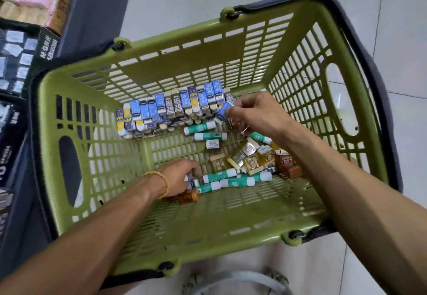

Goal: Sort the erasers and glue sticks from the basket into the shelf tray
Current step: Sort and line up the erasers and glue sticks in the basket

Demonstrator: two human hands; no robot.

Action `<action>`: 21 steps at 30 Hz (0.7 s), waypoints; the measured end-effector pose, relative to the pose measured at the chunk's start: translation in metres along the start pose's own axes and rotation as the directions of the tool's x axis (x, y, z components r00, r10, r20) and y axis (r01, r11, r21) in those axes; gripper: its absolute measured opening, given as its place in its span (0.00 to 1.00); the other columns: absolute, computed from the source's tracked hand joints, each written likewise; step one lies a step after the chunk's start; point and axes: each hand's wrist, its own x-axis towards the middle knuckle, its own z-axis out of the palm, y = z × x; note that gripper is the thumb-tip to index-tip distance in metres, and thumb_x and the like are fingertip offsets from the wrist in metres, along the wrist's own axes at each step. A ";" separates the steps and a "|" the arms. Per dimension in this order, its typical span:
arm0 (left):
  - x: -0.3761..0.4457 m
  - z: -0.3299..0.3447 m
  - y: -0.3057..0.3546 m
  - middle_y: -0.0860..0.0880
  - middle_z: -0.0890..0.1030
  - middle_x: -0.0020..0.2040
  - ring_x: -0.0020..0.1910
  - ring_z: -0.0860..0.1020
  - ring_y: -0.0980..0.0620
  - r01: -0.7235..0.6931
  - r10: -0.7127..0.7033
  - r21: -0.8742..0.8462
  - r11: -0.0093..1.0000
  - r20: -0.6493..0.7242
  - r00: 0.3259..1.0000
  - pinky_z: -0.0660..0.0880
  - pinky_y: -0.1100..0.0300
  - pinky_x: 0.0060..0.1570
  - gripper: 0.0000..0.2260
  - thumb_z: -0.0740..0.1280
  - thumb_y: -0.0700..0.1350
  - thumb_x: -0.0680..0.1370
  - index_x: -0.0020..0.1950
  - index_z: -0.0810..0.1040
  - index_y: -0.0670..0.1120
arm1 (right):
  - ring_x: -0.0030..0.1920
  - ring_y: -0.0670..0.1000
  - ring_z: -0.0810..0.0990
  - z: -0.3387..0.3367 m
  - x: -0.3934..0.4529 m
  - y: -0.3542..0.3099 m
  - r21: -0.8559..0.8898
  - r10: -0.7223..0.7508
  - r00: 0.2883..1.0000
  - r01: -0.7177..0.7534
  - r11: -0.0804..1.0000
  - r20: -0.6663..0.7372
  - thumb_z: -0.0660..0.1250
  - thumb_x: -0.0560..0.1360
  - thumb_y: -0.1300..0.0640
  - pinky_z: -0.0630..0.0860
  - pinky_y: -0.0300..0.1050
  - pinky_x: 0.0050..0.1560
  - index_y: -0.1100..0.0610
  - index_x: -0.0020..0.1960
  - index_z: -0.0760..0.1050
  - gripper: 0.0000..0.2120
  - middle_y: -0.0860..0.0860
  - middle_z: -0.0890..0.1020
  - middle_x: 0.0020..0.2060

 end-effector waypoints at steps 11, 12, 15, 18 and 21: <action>-0.001 0.006 -0.002 0.59 0.77 0.44 0.41 0.75 0.62 0.066 -0.071 -0.214 0.975 -0.017 0.997 0.73 0.71 0.43 0.14 0.70 0.33 0.75 0.58 0.79 0.45 | 0.36 0.49 0.77 -0.007 -0.002 0.002 0.053 0.033 0.997 -0.029 0.998 -0.072 0.69 0.78 0.57 0.75 0.40 0.34 0.61 0.45 0.80 0.07 0.54 0.81 0.38; -0.002 0.007 -0.002 0.59 0.77 0.46 0.42 0.75 0.62 0.057 -0.062 -0.200 0.978 -0.019 0.998 0.72 0.70 0.43 0.13 0.69 0.33 0.75 0.58 0.80 0.45 | 0.36 0.49 0.77 -0.008 -0.002 0.003 0.057 0.038 0.996 -0.034 0.998 -0.076 0.69 0.78 0.58 0.75 0.41 0.35 0.60 0.44 0.80 0.07 0.54 0.81 0.38; -0.004 0.008 -0.003 0.57 0.75 0.46 0.42 0.74 0.61 0.048 -0.049 -0.185 0.982 -0.004 0.999 0.71 0.71 0.37 0.11 0.67 0.33 0.76 0.53 0.80 0.47 | 0.35 0.49 0.76 -0.009 -0.003 0.003 0.072 0.043 0.994 -0.036 0.997 -0.097 0.68 0.78 0.58 0.74 0.42 0.35 0.60 0.44 0.80 0.07 0.54 0.81 0.37; -0.006 0.007 -0.007 0.55 0.77 0.48 0.45 0.75 0.60 0.065 -0.063 -0.239 0.969 0.017 0.998 0.72 0.72 0.37 0.14 0.65 0.30 0.75 0.51 0.79 0.48 | 0.35 0.50 0.76 -0.010 -0.003 0.003 0.070 0.044 0.992 -0.035 0.997 -0.117 0.68 0.79 0.59 0.74 0.44 0.36 0.64 0.45 0.80 0.08 0.55 0.80 0.37; -0.009 0.003 0.000 0.52 0.77 0.57 0.49 0.76 0.58 0.039 -0.043 -0.240 0.970 -0.009 0.999 0.71 0.74 0.42 0.15 0.62 0.32 0.78 0.60 0.78 0.47 | 0.35 0.52 0.75 -0.010 -0.002 0.003 0.094 0.050 0.990 -0.037 0.995 -0.130 0.67 0.79 0.60 0.72 0.45 0.36 0.64 0.45 0.79 0.08 0.55 0.80 0.36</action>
